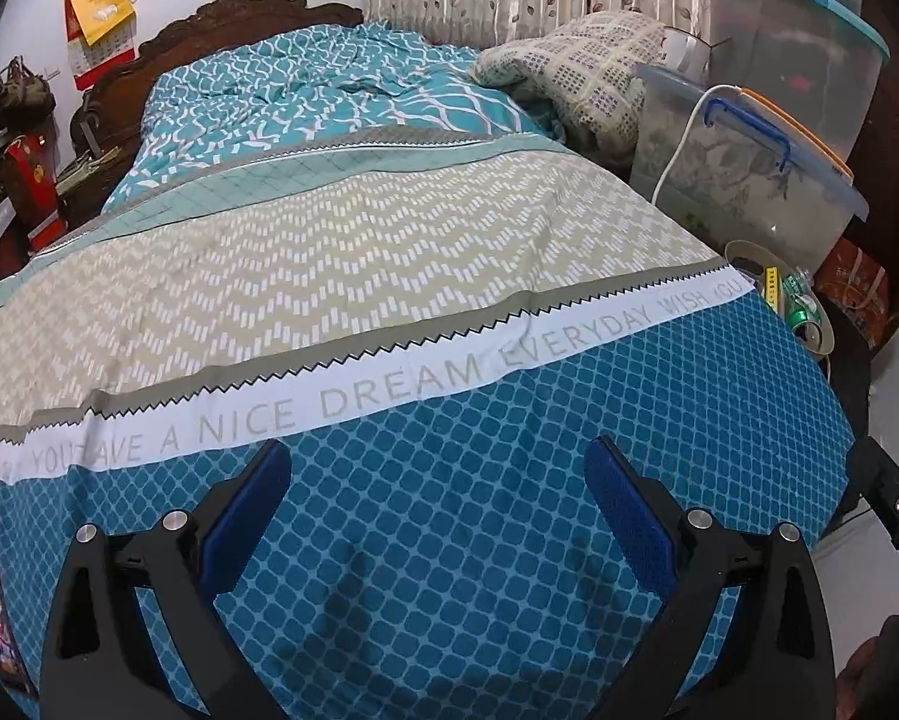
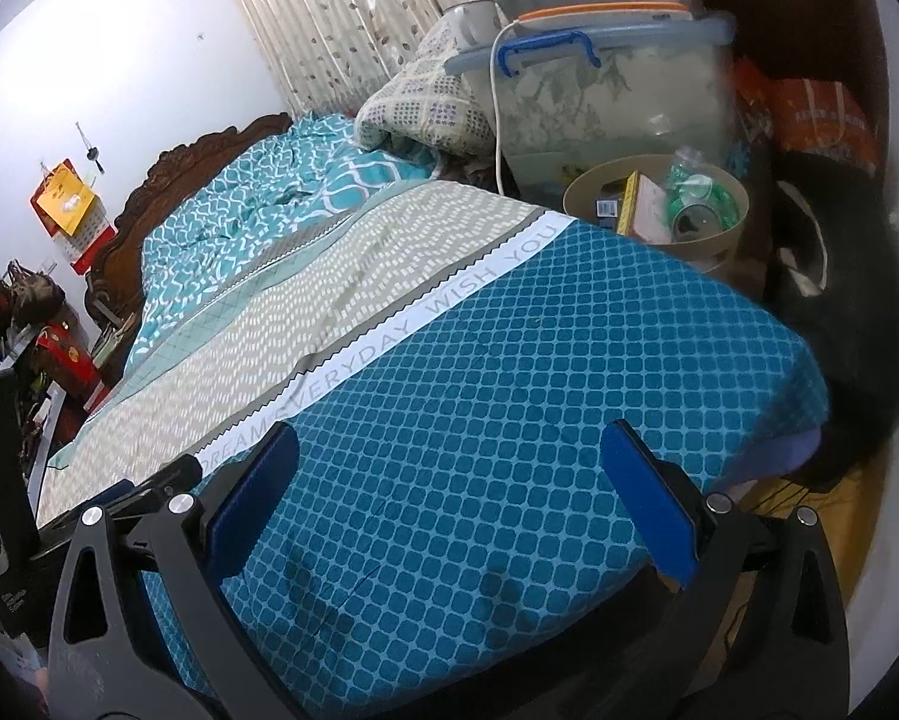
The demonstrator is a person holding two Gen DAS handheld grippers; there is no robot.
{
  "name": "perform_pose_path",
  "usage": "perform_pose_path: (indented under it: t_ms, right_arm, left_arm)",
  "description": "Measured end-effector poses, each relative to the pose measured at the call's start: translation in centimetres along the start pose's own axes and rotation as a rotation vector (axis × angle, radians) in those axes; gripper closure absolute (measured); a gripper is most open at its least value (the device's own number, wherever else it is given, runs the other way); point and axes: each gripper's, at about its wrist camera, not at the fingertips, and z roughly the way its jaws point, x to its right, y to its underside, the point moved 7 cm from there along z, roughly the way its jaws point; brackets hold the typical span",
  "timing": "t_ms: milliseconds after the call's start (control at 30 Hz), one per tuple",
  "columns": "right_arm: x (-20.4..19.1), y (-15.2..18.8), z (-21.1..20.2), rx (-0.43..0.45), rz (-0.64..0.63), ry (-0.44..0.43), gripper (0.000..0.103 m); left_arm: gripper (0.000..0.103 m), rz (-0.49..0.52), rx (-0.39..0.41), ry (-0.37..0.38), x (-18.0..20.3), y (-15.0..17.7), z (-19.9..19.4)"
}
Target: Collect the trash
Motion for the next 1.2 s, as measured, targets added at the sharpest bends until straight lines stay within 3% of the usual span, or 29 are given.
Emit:
perform_pose_path:
  t_ms: [367, 533, 867, 1200]
  right_arm:
    - [1.0, 0.2, 0.9, -0.043, 0.038, -0.006, 0.003]
    - [1.1, 0.3, 1.0, -0.049, 0.042, -0.010, 0.003]
    - [1.0, 0.5, 1.1, -0.059, 0.036, -0.009, 0.003]
    - [1.5, 0.4, 0.8, -0.047, 0.060, -0.014, 0.003]
  left_arm:
    - [0.009, 0.044, 0.037, -0.023, 0.8, 0.1, -0.9]
    - [0.009, 0.047, 0.014, -0.017, 1.1, 0.1, -0.9]
    - [0.009, 0.122, 0.037, -0.065, 1.9, 0.2, -1.2]
    - [0.009, 0.145, 0.038, -0.040, 2.4, 0.3, -1.3]
